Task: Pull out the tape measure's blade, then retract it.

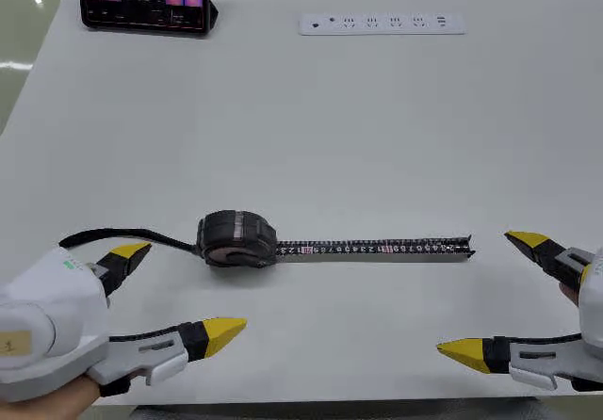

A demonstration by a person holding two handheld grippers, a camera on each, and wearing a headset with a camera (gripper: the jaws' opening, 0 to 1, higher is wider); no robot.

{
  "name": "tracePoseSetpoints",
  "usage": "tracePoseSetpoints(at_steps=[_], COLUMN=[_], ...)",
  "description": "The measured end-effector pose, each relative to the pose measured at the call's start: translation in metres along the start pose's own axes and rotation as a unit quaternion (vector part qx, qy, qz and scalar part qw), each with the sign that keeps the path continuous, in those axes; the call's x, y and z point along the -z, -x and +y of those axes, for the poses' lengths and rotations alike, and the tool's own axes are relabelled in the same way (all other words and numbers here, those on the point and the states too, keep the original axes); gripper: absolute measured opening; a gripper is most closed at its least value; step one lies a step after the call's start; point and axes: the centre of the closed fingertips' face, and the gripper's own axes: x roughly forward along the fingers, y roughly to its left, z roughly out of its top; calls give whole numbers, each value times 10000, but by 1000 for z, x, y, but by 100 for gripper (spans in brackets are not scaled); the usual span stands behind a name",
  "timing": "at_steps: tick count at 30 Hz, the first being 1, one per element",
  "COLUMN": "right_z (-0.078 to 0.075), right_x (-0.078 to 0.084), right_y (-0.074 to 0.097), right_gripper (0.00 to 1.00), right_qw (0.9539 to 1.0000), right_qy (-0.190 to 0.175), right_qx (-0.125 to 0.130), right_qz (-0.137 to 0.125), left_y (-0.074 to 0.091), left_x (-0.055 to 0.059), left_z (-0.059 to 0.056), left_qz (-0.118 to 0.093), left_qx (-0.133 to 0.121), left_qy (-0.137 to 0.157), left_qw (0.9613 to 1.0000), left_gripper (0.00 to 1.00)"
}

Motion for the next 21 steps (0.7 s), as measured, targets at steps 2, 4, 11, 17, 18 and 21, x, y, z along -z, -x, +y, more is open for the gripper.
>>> tracePoseSetpoints(at_steps=[2,4,11,17,18,21], right_z=[0,-1,-6,-8,-8,-10], right_x=[-1,-2,-2,-2,-2,-2], right_y=[0,0,1,0,0,0], right_gripper=[98,98,98,98,98,98], right_qw=[10000,10000,10000,10000,9999,9999], right_qy=[-12,-19,-34,-34,-46,-59], right_qx=[-11,-10,29,32,27,29], right_qz=[-18,-37,-57,-74,-87,-87], left_y=[-4,-7,-18,-28,-29,-34], left_x=[0,-1,-6,-9,-9,-9], left_z=[-1,-2,-3,-10,-10,-13], left_qz=[-4,-8,9,2,-8,-9], left_qx=[-2,-8,-87,-38,-28,-1], left_qy=[169,202,334,483,522,583], left_qw=[9999,9998,9994,9988,9986,9983], left_gripper=[87,87,87,86,86,86])
